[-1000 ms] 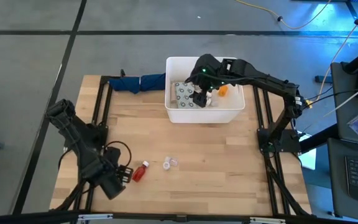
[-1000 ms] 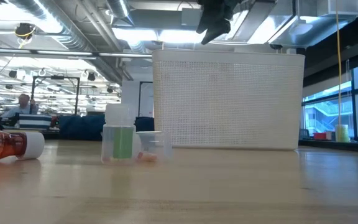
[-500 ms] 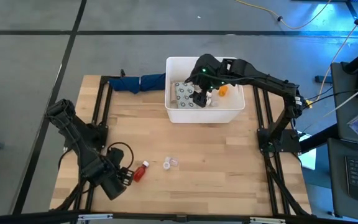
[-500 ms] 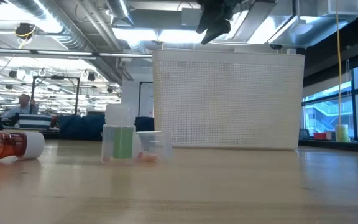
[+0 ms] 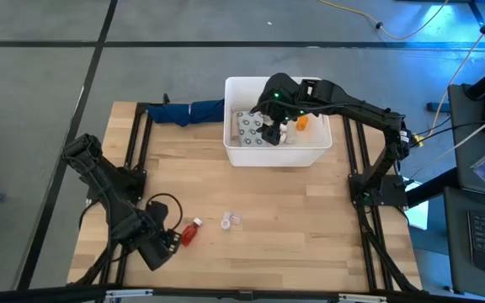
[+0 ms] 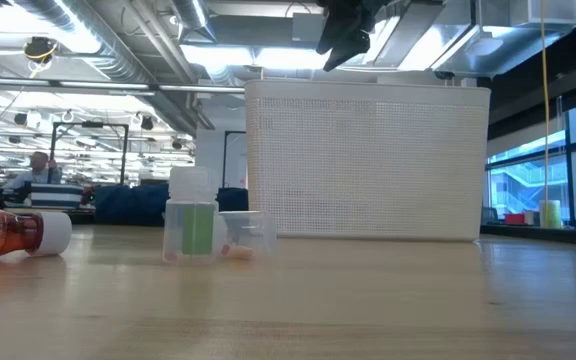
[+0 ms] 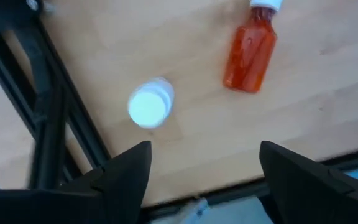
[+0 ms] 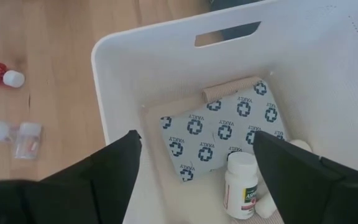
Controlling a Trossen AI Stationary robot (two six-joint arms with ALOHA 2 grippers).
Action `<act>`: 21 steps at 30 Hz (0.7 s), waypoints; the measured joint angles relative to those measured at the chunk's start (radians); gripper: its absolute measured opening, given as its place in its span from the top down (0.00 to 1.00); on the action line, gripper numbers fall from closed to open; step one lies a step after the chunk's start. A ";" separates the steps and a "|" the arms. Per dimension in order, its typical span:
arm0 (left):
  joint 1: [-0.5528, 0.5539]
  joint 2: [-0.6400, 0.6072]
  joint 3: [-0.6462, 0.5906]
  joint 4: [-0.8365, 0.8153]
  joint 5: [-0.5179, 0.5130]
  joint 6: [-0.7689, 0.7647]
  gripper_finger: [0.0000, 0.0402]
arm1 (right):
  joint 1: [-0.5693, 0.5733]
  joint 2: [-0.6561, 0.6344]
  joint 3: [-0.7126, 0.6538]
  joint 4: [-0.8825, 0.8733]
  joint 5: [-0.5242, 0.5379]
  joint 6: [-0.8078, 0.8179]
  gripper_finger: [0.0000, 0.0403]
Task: Pick & place medical supplies in basket/bin
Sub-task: Put the white pill bottle into the white bin
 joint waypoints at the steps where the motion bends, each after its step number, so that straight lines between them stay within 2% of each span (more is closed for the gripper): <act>1: 0.000 0.000 0.000 0.013 0.009 -0.006 0.27 | 0.000 0.000 0.000 0.000 0.000 -0.001 0.23; 12: -0.039 0.001 -0.001 -0.091 0.015 -0.236 0.27 | 0.000 0.000 0.000 0.021 0.001 -0.023 0.23; 21: -0.046 -0.038 -0.165 0.057 0.032 -0.245 0.27 | 0.000 0.000 0.000 0.042 0.001 -0.024 0.23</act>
